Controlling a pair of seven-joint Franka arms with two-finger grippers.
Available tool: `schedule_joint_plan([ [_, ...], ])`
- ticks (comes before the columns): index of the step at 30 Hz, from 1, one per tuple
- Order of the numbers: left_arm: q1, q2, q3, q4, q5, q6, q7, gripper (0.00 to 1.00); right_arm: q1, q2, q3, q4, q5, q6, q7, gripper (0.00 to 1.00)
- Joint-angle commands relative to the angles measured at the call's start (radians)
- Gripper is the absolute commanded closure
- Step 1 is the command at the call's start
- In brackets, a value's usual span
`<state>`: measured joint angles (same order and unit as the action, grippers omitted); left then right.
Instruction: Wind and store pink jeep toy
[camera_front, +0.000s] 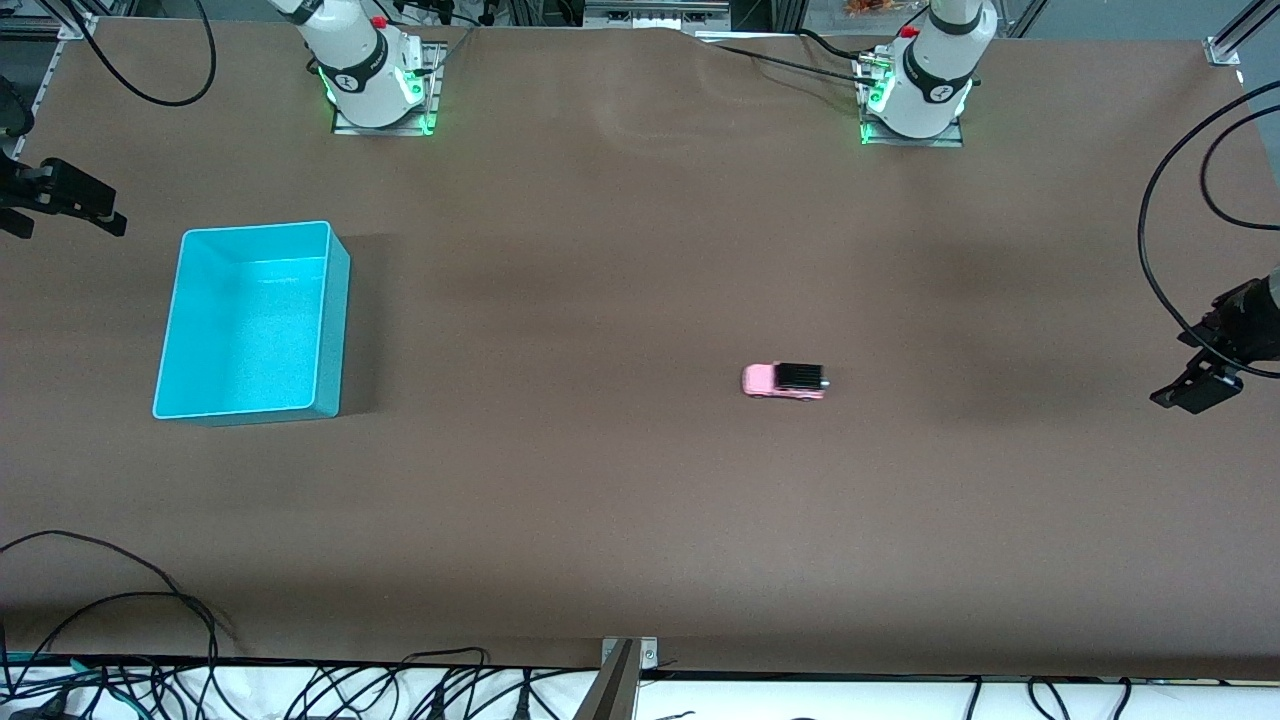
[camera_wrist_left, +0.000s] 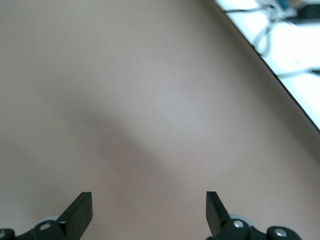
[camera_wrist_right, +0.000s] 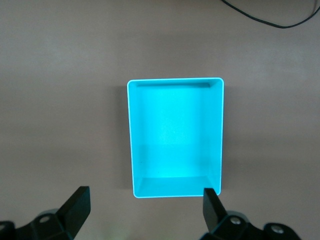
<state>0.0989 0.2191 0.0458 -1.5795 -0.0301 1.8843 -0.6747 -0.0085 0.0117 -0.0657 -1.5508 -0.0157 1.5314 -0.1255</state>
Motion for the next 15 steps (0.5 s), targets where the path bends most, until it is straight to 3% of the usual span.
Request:
schedule_joint_plan([
  [1,0.001,0.01,-0.017,0.073,0.025,-0.05,0.255,0.0,0.002,0.005,-0.003,0.018,0.013,-0.013,-0.016,0.0],
  [7,0.002,0.009,-0.021,0.11,0.013,-0.06,0.519,0.0,0.002,0.005,-0.003,0.018,0.013,-0.013,-0.016,0.0],
  [15,0.005,0.003,-0.081,0.105,0.012,-0.111,0.589,0.0,0.002,0.005,-0.003,0.018,0.013,-0.013,-0.016,0.0],
])
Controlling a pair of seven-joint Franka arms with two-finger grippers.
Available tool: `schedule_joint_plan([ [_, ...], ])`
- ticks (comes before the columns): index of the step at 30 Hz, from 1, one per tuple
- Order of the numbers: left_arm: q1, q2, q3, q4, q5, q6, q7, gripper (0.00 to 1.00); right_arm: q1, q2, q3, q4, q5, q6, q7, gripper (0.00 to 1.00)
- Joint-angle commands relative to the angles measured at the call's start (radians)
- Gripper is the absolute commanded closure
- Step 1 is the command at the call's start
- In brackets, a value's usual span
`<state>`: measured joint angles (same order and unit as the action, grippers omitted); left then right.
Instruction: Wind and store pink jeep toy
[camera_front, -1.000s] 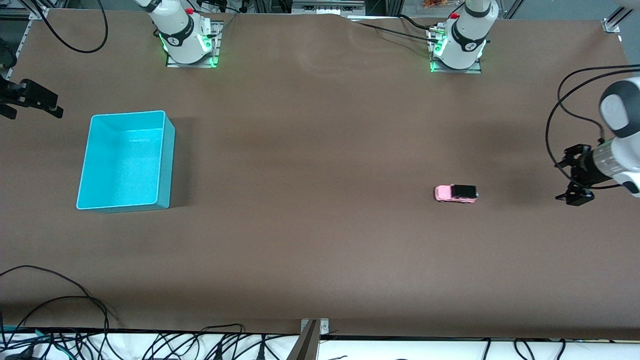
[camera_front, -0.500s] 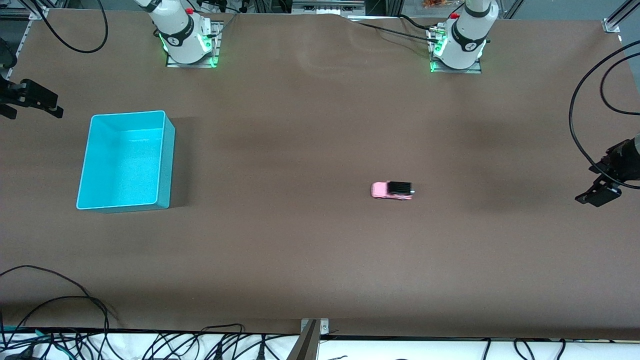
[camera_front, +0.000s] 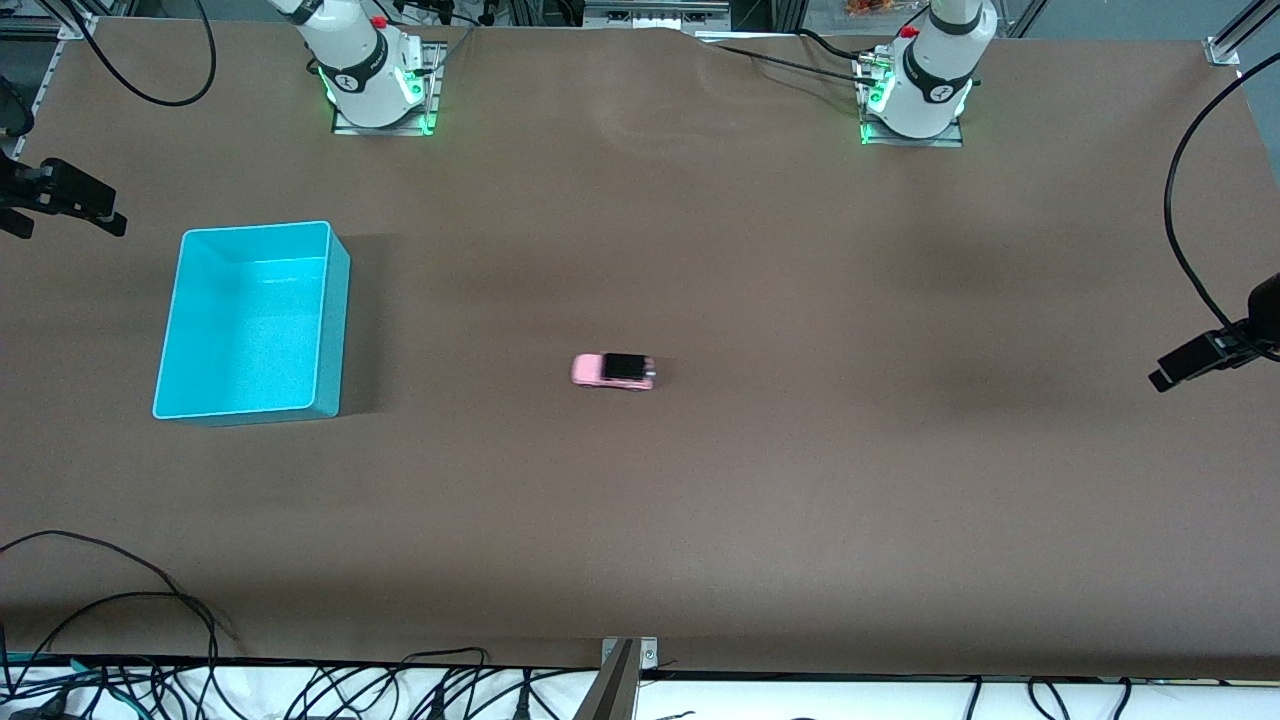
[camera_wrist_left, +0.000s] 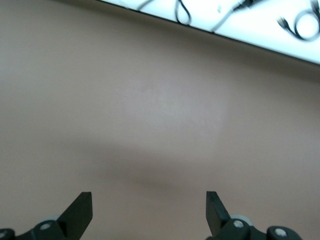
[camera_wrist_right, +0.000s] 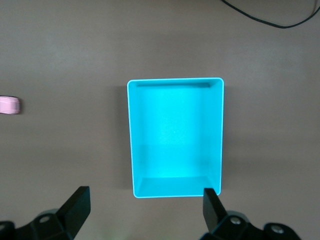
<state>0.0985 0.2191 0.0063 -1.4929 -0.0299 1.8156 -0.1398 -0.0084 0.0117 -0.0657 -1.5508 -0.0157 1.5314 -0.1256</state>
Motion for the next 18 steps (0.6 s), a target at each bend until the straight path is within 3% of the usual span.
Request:
schedule_joint_plan([
  [1,0.006,0.0,-0.043,0.013,0.011,-0.044,0.054,0.0,0.002,0.005,-0.003,0.018,0.013,-0.013,-0.016,0.0],
  [18,0.006,-0.03,-0.06,-0.018,0.011,-0.073,0.045,0.0,0.002,0.005,-0.003,0.018,0.013,-0.013,-0.016,0.0],
])
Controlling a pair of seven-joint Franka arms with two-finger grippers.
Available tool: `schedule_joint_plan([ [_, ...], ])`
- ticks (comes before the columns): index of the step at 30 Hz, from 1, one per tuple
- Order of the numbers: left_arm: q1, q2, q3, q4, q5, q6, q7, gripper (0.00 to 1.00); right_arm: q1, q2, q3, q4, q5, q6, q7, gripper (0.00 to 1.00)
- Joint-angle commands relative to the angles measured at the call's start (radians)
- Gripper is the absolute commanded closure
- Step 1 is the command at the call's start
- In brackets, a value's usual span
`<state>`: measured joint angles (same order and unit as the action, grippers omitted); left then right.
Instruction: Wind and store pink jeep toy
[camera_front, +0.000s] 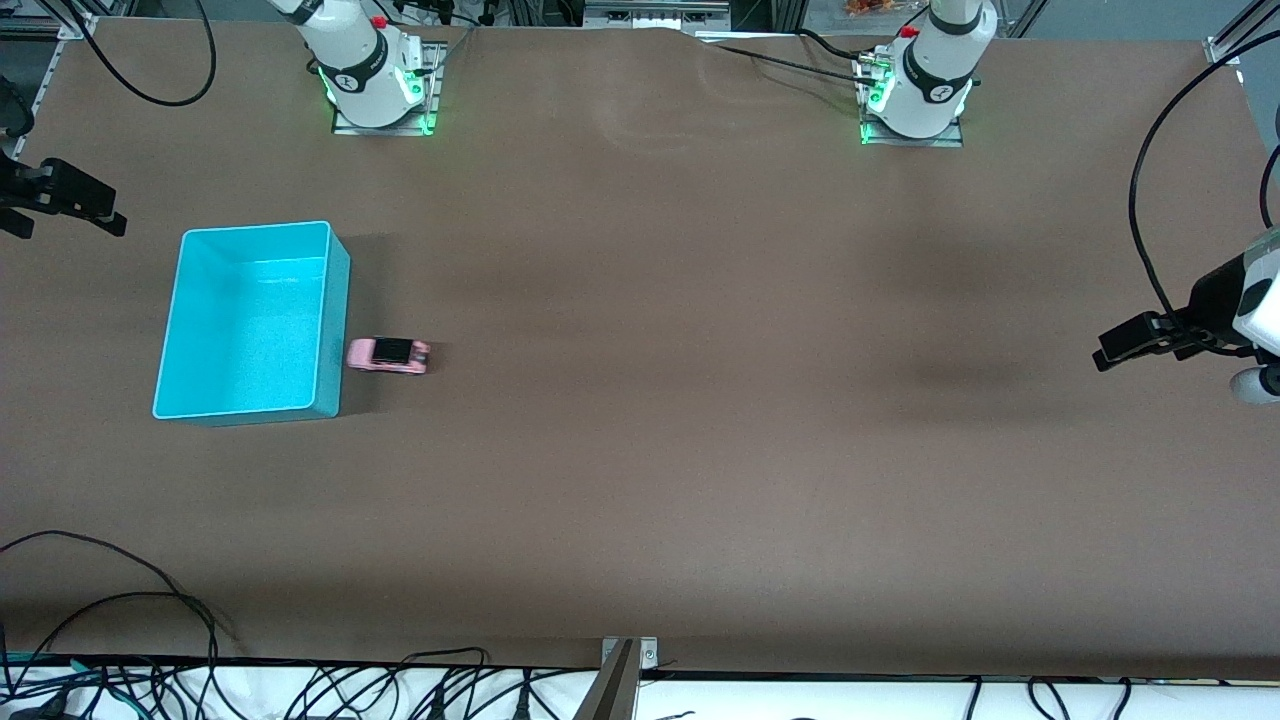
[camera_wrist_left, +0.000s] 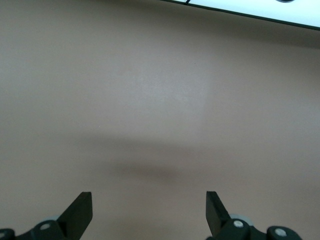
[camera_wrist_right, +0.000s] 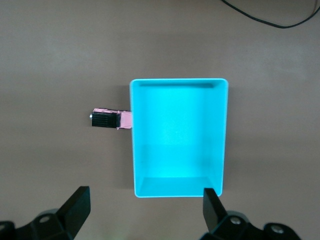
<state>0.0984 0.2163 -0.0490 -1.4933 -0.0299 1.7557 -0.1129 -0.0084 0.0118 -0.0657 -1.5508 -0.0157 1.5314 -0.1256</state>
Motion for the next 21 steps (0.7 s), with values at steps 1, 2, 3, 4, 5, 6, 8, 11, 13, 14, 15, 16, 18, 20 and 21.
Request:
schedule_joint_plan([
  [1,0.006,-0.028,-0.005,-0.018,0.013,-0.013,0.013,0.0,0.002,0.005,-0.005,0.018,0.013,-0.013,-0.016,0.0],
  [2,0.006,-0.026,-0.005,-0.018,0.015,-0.013,0.013,0.0,0.002,0.005,-0.005,0.018,0.013,-0.013,-0.016,0.0],
  [3,0.006,-0.026,-0.005,-0.018,0.018,-0.013,0.013,0.0,0.002,0.005,-0.003,0.018,0.013,-0.013,-0.016,0.0],
  [4,0.006,-0.026,-0.005,-0.019,0.022,-0.013,0.012,0.0,0.002,0.005,-0.003,0.018,0.013,-0.013,-0.016,0.0],
  [5,0.006,-0.026,-0.005,-0.019,0.022,-0.013,0.012,0.0,0.002,0.005,-0.003,0.018,0.013,-0.013,-0.016,0.0],
  [6,0.007,-0.026,-0.005,-0.018,0.022,-0.013,0.012,0.0,0.002,0.005,-0.003,0.018,0.013,-0.013,-0.016,0.0],
  [8,0.011,-0.025,-0.005,-0.016,0.022,-0.013,0.013,0.0,0.002,0.005,-0.003,0.018,0.013,-0.011,-0.016,0.0],
  [11,0.015,-0.02,-0.003,-0.015,0.022,-0.012,0.013,0.0,0.002,0.005,-0.003,0.018,0.013,-0.013,-0.016,0.0],
  [13,0.015,-0.018,-0.003,-0.016,0.022,-0.012,0.013,0.0,0.002,0.005,-0.003,0.018,0.013,-0.013,-0.016,0.0],
  [14,0.015,-0.018,-0.003,-0.016,0.022,-0.012,0.013,0.0,0.002,0.005,-0.003,0.018,0.013,-0.013,-0.016,0.0],
  [15,0.017,-0.018,-0.003,-0.016,0.022,-0.012,0.013,0.0,0.002,0.005,-0.003,0.018,0.013,-0.011,-0.016,0.0],
  [16,0.017,-0.018,-0.003,-0.015,0.022,-0.012,0.016,0.0,0.002,0.005,-0.003,0.018,0.013,-0.011,-0.016,0.0],
  [18,0.017,-0.018,-0.003,-0.016,0.022,-0.012,0.016,0.0,0.002,0.005,-0.003,0.018,0.013,-0.01,-0.016,0.0],
  [20,0.017,-0.018,-0.003,-0.016,0.022,-0.012,0.016,0.0,0.002,0.005,-0.003,0.02,0.013,-0.007,-0.016,0.0],
  [21,0.017,-0.018,-0.003,-0.016,0.022,-0.012,0.016,0.0,0.002,0.005,-0.003,0.018,0.013,-0.007,-0.016,0.0],
])
